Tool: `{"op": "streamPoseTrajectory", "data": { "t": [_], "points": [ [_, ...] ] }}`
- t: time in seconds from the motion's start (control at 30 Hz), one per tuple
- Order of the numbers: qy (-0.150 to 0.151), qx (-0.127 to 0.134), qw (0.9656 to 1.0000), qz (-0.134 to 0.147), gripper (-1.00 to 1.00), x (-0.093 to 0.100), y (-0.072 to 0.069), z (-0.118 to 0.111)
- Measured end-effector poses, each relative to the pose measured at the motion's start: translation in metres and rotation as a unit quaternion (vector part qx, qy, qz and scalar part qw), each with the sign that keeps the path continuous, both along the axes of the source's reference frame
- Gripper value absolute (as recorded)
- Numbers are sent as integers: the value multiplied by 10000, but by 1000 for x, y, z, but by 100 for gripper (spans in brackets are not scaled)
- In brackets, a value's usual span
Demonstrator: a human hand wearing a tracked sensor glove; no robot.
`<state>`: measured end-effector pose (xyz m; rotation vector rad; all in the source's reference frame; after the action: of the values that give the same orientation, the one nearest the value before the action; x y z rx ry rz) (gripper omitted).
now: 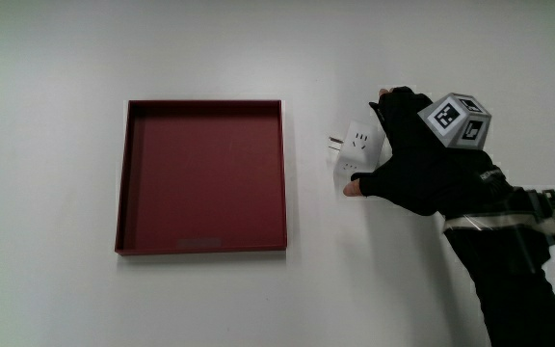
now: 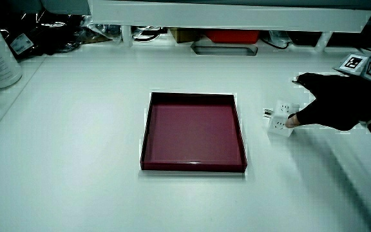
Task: Pick socket
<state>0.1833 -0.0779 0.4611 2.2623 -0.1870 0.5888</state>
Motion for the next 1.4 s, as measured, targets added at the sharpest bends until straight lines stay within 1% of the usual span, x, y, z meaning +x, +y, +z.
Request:
{"op": "streamPoseTrajectory", "data": {
  "t": [0.03, 0.13, 0.17, 0.27, 0.3, 0.33, 0.37, 0.4, 0.43, 0.47, 0.5, 0.53, 0.57, 0.6, 0.7, 0.8, 0.83, 0.87, 0.93, 0.97, 1.0, 1.07, 1.1, 1.13, 1.17, 1.2, 1.23, 1.27, 1.3, 1.37, 1.4],
  "points": [
    [-48, -18, 10000, -32, 0, -2, 0, 1],
    [63, -68, 10000, 6, 0, -3, -2, 13],
    [27, -161, 9999, 4, 0, -4, -2, 16],
    [32, -225, 9997, 36, 0, -6, -3, 24],
    [86, -241, 9997, 62, 0, -5, -3, 28],
    [32, -314, 9995, 49, 0, -6, -3, 29],
    [74, -311, 9995, 66, 0, -6, -3, 32],
    [24, -339, 9994, 68, 0, -7, -3, 32],
    [78, -382, 9992, 90, 0, -6, -4, 37],
    [58, -360, 9993, 92, 0, -7, -4, 37],
    [114, -407, 9990, 116, 0, -6, -4, 42],
    [81, -468, 9988, 131, 0, -6, -3, 43],
    [122, -426, 9989, 132, 0, -5, -3, 46],
    [105, -453, 9988, 161, 0, -4, -3, 48],
    [40, -404, 9990, 179, 0, -4, -3, 48],
    [36, -273, 9994, 209, 13, -3, -3, 45],
    [64, -216, 9995, 226, 17, -2, -3, 49],
    [25, -151, 9995, 293, 22, -1, -3, 46],
    [-27, -49, 9995, 315, 30, -1, -3, 43],
    [-43, -40, 9993, 379, 35, 1, -3, 46],
    [-19, 28, 9992, 410, 39, 0, -3, 43],
    [-128, 20, 9990, 435, 48, 1, -3, 43],
    [-68, 25, 9989, 462, 52, 2, -2, 45],
    [-51, 134, 9987, 490, 57, 4, -2, 46],
    [-189, 115, 9987, 465, 61, 2, -2, 42],
    [-241, 113, 9985, 484, 65, 1, -1, 41],
    [-213, 132, 9984, 515, 70, 3, -1, 45],
    [-234, 183, 9984, 481, 74, 2, -1, 43],
    [-174, 196, 9984, 505, 78, 2, -1, 44],
    [-204, 228, 9982, 508, 87, 3, 0, 44],
    [-243, 203, 9983, 496, 91, 3, 0, 44]
  ]
}}
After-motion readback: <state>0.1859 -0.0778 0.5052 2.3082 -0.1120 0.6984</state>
